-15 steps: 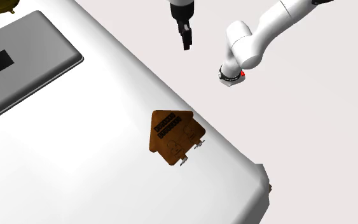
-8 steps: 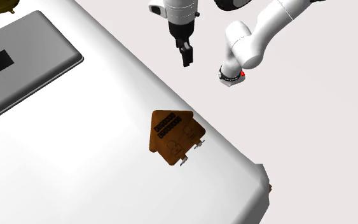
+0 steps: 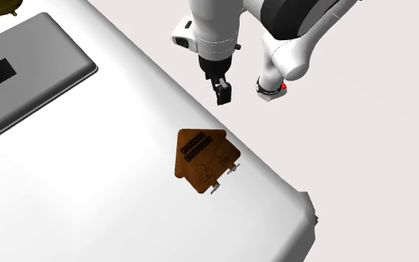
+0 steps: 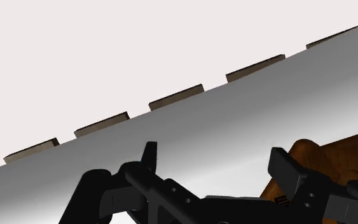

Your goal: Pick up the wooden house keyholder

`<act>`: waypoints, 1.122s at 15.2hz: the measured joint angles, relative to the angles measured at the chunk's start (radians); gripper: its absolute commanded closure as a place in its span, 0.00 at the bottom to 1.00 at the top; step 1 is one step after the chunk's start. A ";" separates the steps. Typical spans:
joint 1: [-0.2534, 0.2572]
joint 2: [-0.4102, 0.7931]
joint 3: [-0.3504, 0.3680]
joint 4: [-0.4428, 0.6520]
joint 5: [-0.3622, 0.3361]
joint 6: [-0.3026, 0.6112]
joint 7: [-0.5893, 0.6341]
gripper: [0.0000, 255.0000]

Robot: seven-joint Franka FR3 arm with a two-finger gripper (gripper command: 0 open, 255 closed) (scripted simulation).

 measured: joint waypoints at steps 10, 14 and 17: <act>0.050 0.273 0.204 0.293 -0.050 0.013 0.177 0.00; 0.084 0.398 0.287 0.432 -0.113 -0.005 0.260 0.00; 0.122 0.515 0.342 0.561 -0.187 -0.034 0.322 0.00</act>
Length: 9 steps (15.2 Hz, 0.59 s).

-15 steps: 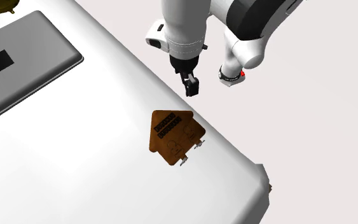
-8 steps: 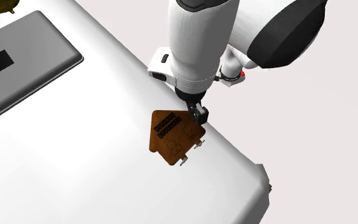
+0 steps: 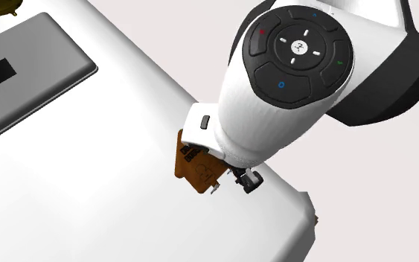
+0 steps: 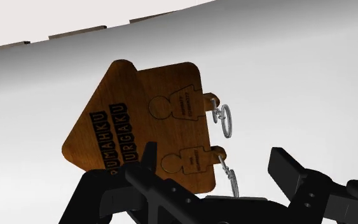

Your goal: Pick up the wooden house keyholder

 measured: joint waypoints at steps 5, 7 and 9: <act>0.021 0.044 0.019 0.002 -0.029 0.035 0.030 0.00; 0.019 0.034 0.018 -0.034 -0.023 0.062 0.028 0.00; 0.016 0.028 0.016 -0.067 -0.019 0.092 0.026 0.00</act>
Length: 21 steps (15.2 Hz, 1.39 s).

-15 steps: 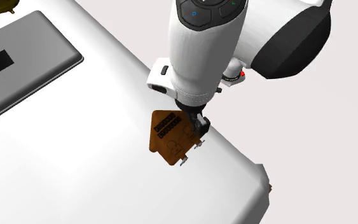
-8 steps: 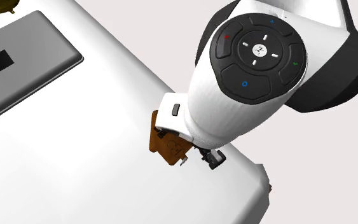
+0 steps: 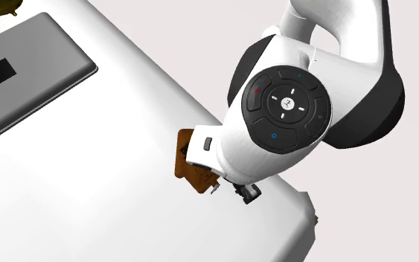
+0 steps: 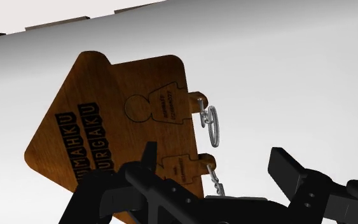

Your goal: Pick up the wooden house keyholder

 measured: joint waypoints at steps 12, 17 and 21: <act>0.000 -0.003 0.000 -0.006 0.002 0.004 0.000 1.00; 0.007 0.021 0.005 0.078 -0.013 -0.062 0.008 1.00; 0.016 0.045 0.010 0.160 -0.029 -0.124 0.015 1.00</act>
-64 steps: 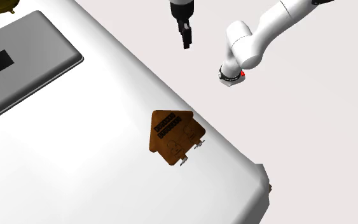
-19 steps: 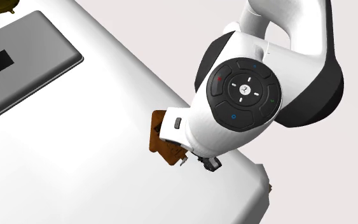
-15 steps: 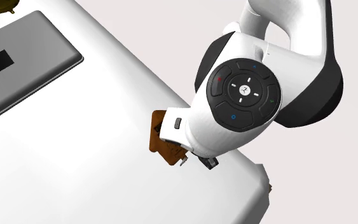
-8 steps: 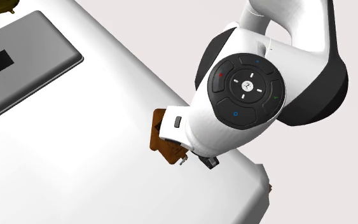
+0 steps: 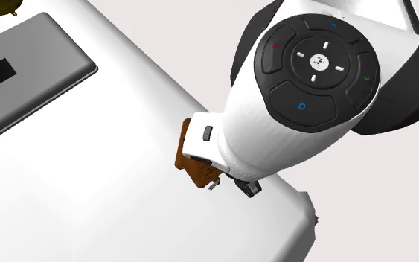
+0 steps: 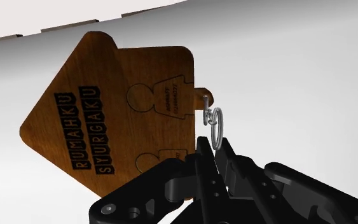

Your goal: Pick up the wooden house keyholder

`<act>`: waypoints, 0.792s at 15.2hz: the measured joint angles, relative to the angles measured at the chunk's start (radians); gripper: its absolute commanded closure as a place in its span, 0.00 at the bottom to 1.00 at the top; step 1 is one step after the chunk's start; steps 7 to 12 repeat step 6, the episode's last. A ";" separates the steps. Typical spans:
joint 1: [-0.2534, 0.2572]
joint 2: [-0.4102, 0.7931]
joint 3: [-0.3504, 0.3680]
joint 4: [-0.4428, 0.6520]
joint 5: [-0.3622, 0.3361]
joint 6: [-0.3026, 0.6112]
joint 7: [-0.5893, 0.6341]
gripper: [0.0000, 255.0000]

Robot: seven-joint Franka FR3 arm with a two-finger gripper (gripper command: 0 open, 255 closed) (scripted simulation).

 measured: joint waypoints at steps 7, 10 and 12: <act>0.022 0.047 0.009 0.132 -0.032 -0.096 0.015 1.00; 0.022 0.047 0.009 0.132 -0.032 -0.096 0.015 1.00; 0.022 0.047 0.009 0.132 -0.032 -0.096 0.015 1.00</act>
